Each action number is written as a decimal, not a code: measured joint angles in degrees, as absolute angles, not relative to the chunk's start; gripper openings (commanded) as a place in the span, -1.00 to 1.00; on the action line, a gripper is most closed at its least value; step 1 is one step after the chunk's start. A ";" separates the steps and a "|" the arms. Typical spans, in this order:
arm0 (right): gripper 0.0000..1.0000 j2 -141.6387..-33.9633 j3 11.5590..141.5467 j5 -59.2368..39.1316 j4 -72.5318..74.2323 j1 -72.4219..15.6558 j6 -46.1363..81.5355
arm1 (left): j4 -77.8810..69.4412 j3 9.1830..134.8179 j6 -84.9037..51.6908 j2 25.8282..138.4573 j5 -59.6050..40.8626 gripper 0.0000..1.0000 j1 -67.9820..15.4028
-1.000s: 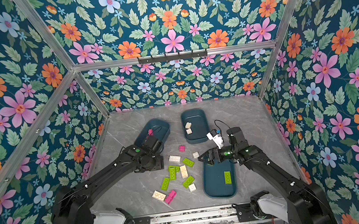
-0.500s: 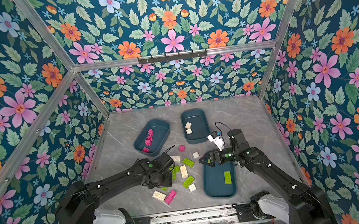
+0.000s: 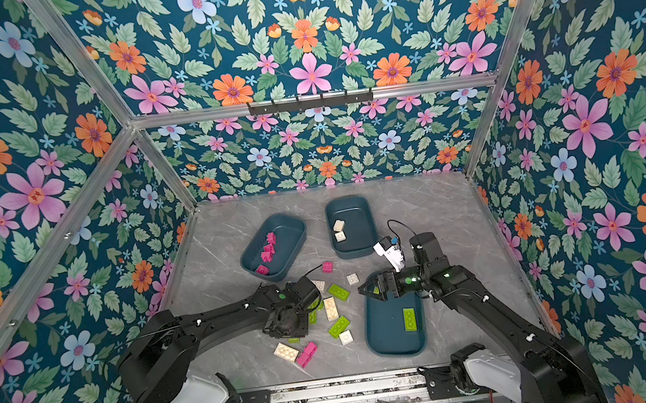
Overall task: Sort the legos into containers by color
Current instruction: 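Lower the left gripper onto a lime-green brick in the pile and grasp, then carry the lime-green brick to the tub nearest the right arm and release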
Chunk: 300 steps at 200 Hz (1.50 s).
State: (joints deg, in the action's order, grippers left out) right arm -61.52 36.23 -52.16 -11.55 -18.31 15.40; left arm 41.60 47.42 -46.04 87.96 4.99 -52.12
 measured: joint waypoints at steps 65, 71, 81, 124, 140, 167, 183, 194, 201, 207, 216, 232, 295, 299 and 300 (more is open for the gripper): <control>0.98 -61.32 39.35 -50.39 -14.52 -18.24 13.19 | 42.96 50.98 -44.84 87.92 5.54 -0.27 -51.00; 0.98 -61.32 39.59 -50.26 -14.76 -18.20 12.93 | 43.57 51.99 -44.71 87.81 5.56 -0.26 -50.74; 0.98 -61.32 39.97 -50.17 -15.27 -17.93 12.64 | 44.23 53.78 -44.40 87.70 5.65 -0.26 -50.30; 0.98 -61.25 41.47 -50.72 -16.91 -13.19 11.66 | 46.76 66.26 -40.88 89.89 4.75 -0.25 -49.84; 0.98 -60.69 41.63 -50.85 -17.58 -12.19 11.35 | 46.46 71.31 -39.13 92.51 3.84 -0.26 -49.84; 0.98 -59.00 41.58 -50.92 -19.86 -10.52 10.66 | 44.86 78.94 -37.08 97.56 0.73 -0.27 -50.33; 0.98 -57.39 41.23 -50.46 -20.60 -10.17 10.33 | 43.00 82.59 -36.86 100.07 -1.41 -0.28 -51.64; 0.98 -56.25 40.71 -50.06 -21.21 -10.15 10.31 | 41.65 84.47 -36.73 101.73 -2.81 -0.28 -53.01; 0.98 -55.55 40.38 -49.67 -21.67 -10.02 10.31 | 40.77 85.38 -36.73 102.83 -3.62 -0.28 -54.04; 0.98 -55.00 40.16 -49.17 -22.06 -9.89 10.31 | 39.92 85.91 -36.75 103.70 -4.62 -0.28 -54.96; 0.98 -54.15 39.75 -48.42 -22.50 -9.76 10.28 | 38.65 86.13 -37.21 104.71 -5.72 -0.28 -56.12; 0.98 -52.84 39.29 -47.22 -23.20 -9.69 10.15 | 36.32 85.82 -38.00 105.97 -7.97 -0.28 -57.98; 0.99 -50.00 38.98 -44.88 -24.45 -9.58 8.99 | 27.11 84.14 -41.69 109.23 -14.46 -0.13 -61.36; 0.98 -49.95 39.03 -44.84 -24.58 -9.58 8.91 | 26.81 83.90 -41.65 109.30 -14.81 -0.05 -61.43; 0.98 -49.95 39.05 -44.84 -24.60 -9.58 8.88 | 26.72 83.83 -41.65 109.34 -14.87 -0.03 -61.45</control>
